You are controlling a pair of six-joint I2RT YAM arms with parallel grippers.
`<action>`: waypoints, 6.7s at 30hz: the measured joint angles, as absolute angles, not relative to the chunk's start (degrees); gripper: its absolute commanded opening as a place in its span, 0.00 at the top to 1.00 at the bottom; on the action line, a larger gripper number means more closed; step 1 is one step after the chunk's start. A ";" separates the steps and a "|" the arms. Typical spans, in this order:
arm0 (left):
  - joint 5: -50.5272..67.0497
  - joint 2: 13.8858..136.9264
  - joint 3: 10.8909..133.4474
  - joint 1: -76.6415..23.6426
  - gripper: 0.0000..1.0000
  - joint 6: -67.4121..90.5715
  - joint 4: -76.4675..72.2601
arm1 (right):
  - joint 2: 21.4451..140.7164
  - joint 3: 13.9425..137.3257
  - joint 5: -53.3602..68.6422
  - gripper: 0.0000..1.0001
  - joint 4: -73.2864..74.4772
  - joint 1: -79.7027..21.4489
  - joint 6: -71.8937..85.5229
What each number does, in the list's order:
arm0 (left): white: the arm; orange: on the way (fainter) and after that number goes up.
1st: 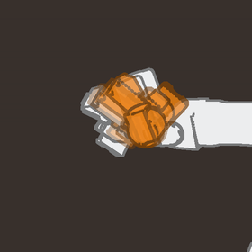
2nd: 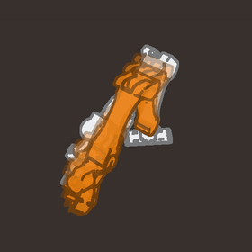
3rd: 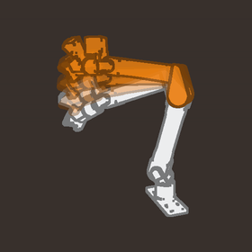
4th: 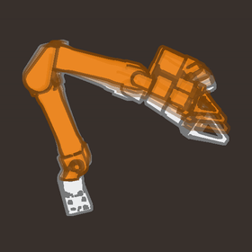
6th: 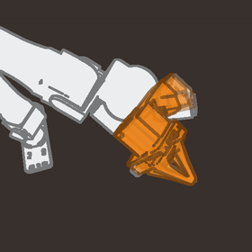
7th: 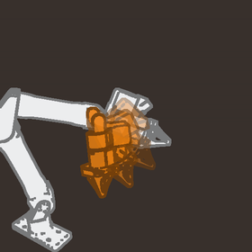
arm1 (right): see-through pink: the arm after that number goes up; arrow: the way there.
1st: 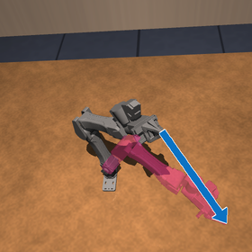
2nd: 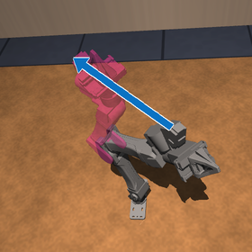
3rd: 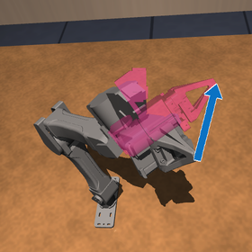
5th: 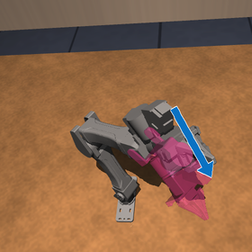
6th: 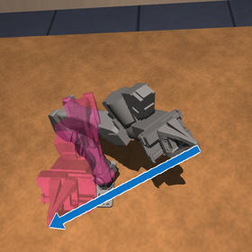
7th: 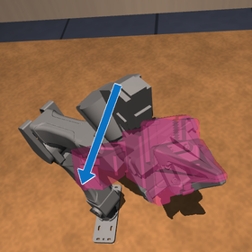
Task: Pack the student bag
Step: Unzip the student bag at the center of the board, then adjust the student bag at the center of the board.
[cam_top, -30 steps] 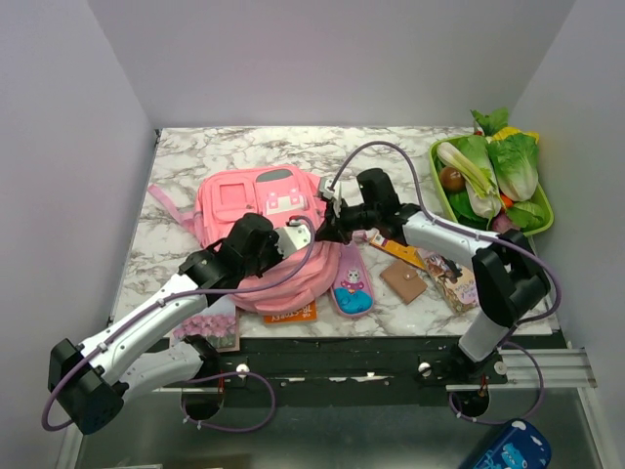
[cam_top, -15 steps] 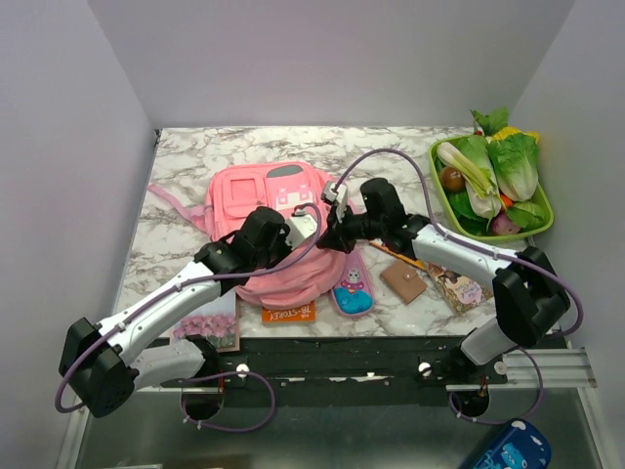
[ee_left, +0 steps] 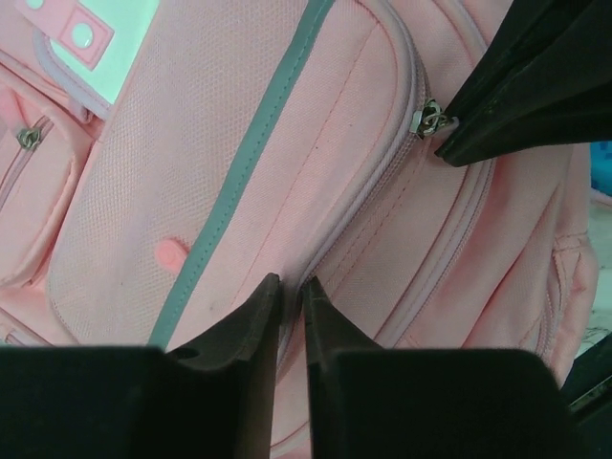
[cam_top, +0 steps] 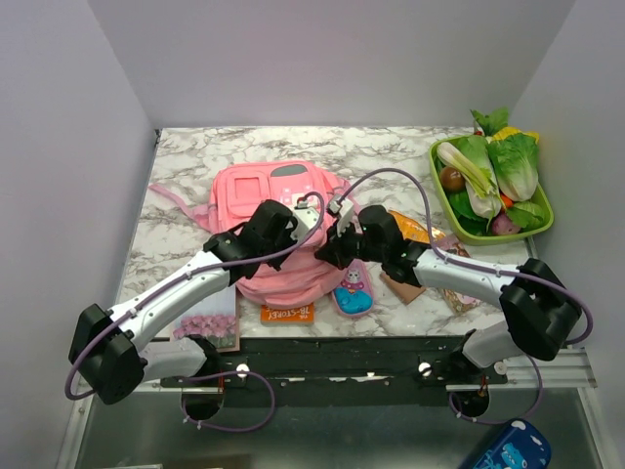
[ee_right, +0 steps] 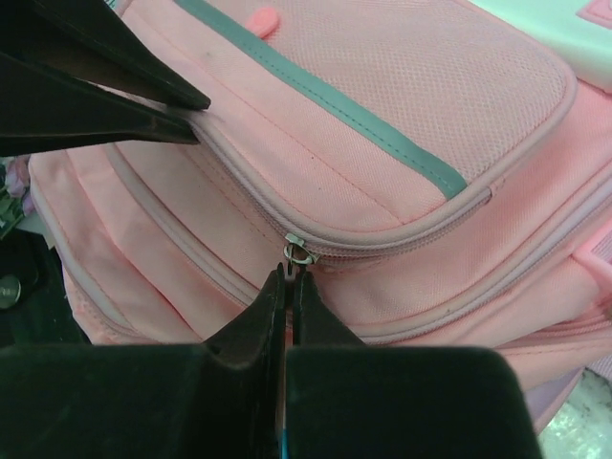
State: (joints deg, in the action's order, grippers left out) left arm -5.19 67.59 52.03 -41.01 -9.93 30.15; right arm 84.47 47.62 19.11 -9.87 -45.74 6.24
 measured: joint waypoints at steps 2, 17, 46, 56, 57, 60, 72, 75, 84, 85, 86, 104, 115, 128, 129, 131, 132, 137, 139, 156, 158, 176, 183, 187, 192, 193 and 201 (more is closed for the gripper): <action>-4.23 68.12 52.93 -40.97 0.49 -8.67 30.72 | 83.61 45.30 16.95 0.99 -13.06 -46.06 9.28; 8.25 67.40 61.04 -12.97 0.20 -24.86 33.80 | 83.35 48.01 7.38 0.99 -8.99 -47.64 15.53; 14.94 64.12 42.48 -8.71 0.32 -31.20 27.24 | 88.55 59.00 4.03 0.99 6.13 -47.46 16.05; 17.26 63.83 41.30 -15.92 0.35 -20.84 25.80 | 91.64 62.37 1.91 0.99 8.99 -52.77 16.49; 17.61 63.83 41.30 -16.25 0.35 -19.92 25.65 | 92.14 62.81 1.76 0.99 9.21 -53.21 16.49; 18.09 63.83 41.30 -16.36 0.36 -17.45 25.43 | 93.49 64.27 1.50 0.99 9.61 -54.39 16.47; 20.38 63.86 41.30 -16.36 0.36 -11.33 24.01 | 96.84 66.78 0.51 0.99 7.57 -58.35 15.31; 21.41 64.23 41.45 -16.36 0.37 -10.20 23.57 | 98.45 68.16 1.39 0.99 6.81 -59.42 14.57; 23.42 66.13 44.01 -16.51 0.37 -7.94 23.97 | 99.33 68.12 2.96 0.79 2.09 -59.72 13.04; 23.44 66.13 44.16 -16.51 0.37 -7.92 24.16 | 99.39 68.12 3.01 0.68 2.02 -59.72 13.02; 23.42 66.13 44.31 -16.51 0.37 -7.94 24.40 | 99.46 68.05 3.40 0.62 1.61 -59.72 13.02; 22.39 63.09 55.33 -15.44 0.32 -14.15 28.16 | 81.25 54.63 6.74 0.59 -2.52 -49.28 22.11; 19.84 69.17 56.05 -31.53 0.27 -14.28 26.79 | 75.42 44.36 0.12 0.59 -1.13 -47.33 28.34; 9.82 78.32 56.23 -36.03 0.20 -18.63 19.90 | 75.40 40.38 -2.17 0.66 -3.73 -46.74 31.88; 9.39 78.39 56.23 -36.14 0.21 -18.83 19.22 | 75.46 40.07 -2.13 0.66 -4.19 -46.74 32.03; 8.54 78.65 56.23 -36.29 0.22 -19.05 18.24 | 75.68 39.48 -2.04 0.67 -5.06 -46.72 32.45; 8.25 78.83 56.23 -36.40 0.22 -19.11 17.87 | 75.79 39.22 -1.96 0.67 -5.48 -46.72 32.62; 8.58 79.26 56.25 -37.34 0.18 -19.53 18.31 | 76.14 38.00 -1.69 0.69 -7.18 -46.63 33.23; 9.17 79.18 56.16 -38.06 0.18 -19.79 18.63 | 76.14 37.95 -1.65 0.69 -7.44 -46.63 33.32; 1.98 82.74 55.70 -40.71 0.27 -21.65 16.34 | 76.23 37.74 -1.02 0.72 -7.79 -46.41 33.56; 1.83 82.78 55.70 -41.01 0.27 -21.87 16.45 | 76.23 37.56 -0.93 0.72 -7.94 -46.37 33.63; -11.11 81.23 53.71 -44.27 0.98 -23.24 9.93 | 76.25 37.10 -0.54 0.73 -8.64 -46.37 34.57; -11.60 78.52 54.33 -44.03 0.99 -20.05 10.50 | 70.85 35.46 -2.17 0.21 -6.17 -45.54 37.82; -11.57 78.00 54.48 -43.83 0.99 -18.94 10.87 | 61.58 30.92 -3.01 0.00 0.14 -40.82 42.63; -11.55 77.82 54.48 -43.83 0.99 -18.63 11.07 | 51.53 25.12 -5.39 0.00 8.99 -38.48 51.13; -11.53 77.78 54.48 -43.83 0.99 -18.59 11.20 | 49.12 23.53 -5.76 0.00 10.48 -38.28 53.19; -11.25 77.12 54.65 -43.83 0.99 -18.39 12.51 | 37.63 21.50 -13.45 0.01 30.04 -37.76 66.24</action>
State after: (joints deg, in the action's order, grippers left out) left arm -11.25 77.12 54.65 -43.83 -18.39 12.51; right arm 37.63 21.50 -13.45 30.04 -37.76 66.24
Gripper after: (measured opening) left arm 0.063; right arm 0.998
